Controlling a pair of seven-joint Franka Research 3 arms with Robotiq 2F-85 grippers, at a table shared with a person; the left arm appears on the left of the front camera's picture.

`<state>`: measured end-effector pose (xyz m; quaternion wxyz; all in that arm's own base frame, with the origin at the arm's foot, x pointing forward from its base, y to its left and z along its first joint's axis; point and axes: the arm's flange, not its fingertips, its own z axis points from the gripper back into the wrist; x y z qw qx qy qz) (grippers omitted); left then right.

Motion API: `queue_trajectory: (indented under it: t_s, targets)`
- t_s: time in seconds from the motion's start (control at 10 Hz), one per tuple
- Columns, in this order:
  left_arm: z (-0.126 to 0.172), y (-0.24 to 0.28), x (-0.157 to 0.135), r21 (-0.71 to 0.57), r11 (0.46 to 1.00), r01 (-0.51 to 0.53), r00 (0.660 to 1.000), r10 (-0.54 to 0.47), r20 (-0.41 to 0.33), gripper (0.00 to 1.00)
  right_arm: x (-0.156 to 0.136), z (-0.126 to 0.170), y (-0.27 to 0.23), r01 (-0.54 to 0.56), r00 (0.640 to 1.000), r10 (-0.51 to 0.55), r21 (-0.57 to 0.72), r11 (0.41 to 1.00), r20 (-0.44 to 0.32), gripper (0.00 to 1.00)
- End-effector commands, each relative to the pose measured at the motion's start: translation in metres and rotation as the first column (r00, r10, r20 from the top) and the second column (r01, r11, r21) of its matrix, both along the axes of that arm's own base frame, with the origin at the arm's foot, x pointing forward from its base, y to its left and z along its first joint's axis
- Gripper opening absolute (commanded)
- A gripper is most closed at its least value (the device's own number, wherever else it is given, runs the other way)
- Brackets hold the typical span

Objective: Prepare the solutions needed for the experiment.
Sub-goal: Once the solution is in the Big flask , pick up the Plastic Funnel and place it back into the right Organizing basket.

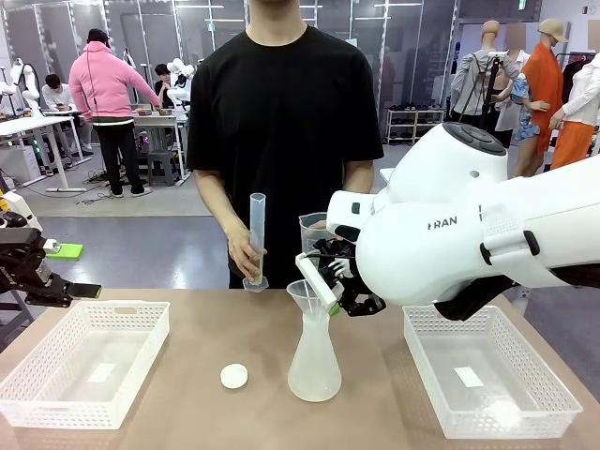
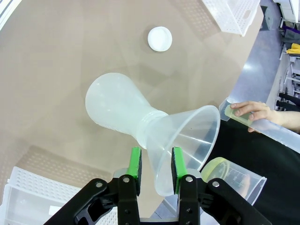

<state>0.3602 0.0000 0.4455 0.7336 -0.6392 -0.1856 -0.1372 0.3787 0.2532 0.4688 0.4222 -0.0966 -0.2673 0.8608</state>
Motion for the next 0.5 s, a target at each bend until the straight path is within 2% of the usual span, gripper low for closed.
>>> queue_trajectory:
  t_s: [0.0,0.4]
  targets:
    - [0.002,-0.002,0.002,-0.024,1.0,0.002,1.0,-0.001,0.014,1.0,-0.007,0.011,-0.008,0.008,1.0,-0.009,0.015,1.0,0.027,0.35]
    - [0.002,-0.002,0.002,-0.024,1.0,0.002,1.0,-0.001,0.014,1.0,-0.02,0.048,-0.04,0.063,0.991,-0.066,0.027,0.998,0.117,0.35]
